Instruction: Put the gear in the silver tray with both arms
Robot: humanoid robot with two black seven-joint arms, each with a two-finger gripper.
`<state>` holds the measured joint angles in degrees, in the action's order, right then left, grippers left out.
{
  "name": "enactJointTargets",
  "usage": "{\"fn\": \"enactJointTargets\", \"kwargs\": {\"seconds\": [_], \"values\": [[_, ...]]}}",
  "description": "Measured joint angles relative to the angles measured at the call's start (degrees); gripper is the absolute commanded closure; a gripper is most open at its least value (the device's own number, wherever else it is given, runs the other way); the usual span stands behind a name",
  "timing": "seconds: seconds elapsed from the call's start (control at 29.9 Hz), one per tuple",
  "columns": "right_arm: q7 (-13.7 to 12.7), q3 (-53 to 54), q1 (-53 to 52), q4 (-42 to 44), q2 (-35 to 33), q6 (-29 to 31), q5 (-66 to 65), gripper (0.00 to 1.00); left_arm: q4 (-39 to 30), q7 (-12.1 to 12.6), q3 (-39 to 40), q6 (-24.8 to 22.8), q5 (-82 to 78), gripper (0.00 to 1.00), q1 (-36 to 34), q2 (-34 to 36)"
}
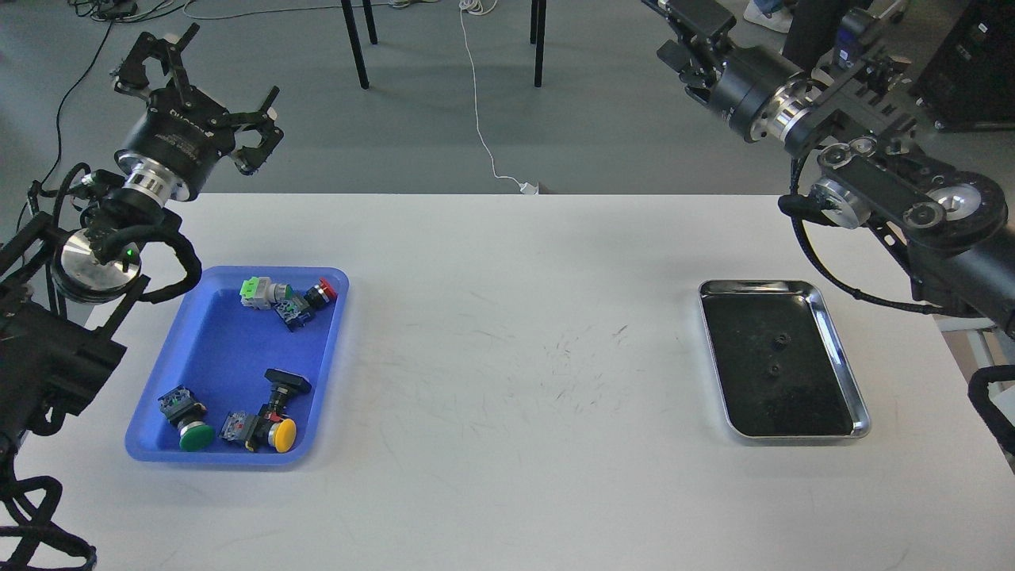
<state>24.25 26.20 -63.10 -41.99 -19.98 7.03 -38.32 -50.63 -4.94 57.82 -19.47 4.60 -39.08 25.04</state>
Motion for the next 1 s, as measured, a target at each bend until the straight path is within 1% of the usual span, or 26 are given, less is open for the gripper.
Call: {"fn": "enactJointTargets", "kwargs": {"seconds": [0.13,0.23,0.37,0.47,0.6,0.77,0.87,1.0], "values": [[-0.57,6.97,1.44,0.94,1.71,0.21,12.79,0.01,3.27,-0.12,0.00,-0.29,0.02,0.02,-1.57,-2.42],[-1.32,9.29,1.56,4.52,2.93,1.02,25.34,0.01,4.84,-0.12,0.22,-0.55,0.27,0.02,-1.69,-3.33],[-2.54,10.99,1.55,8.03,4.73,2.06,38.78,0.01,5.33,-0.24,0.88,-0.65,0.56,0.02,-1.76,-4.76],[-2.84,13.63,2.85,8.78,5.98,2.70,45.09,0.01,5.42,-0.35,1.14,-0.65,0.58,0.02,-1.60,-5.75],[-2.93,20.47,7.14,9.08,8.13,4.65,50.16,0.01,5.57,-0.41,2.47,-0.60,0.59,0.02,-1.17,-7.22],[-3.36,28.73,12.52,9.05,10.21,6.46,51.29,0.01,5.71,-0.64,3.45,-0.36,0.86,0.02,-0.55,-8.14],[-3.63,29.70,14.23,8.68,10.42,7.50,51.34,0.01,5.73,-0.91,4.68,-0.03,1.63,0.02,0.36,-8.36],[-5.21,29.62,15.30,8.32,9.98,12.10,51.34,0.01,5.65,-0.96,5.56,0.12,2.12,0.02,1.29,-8.42]]}}
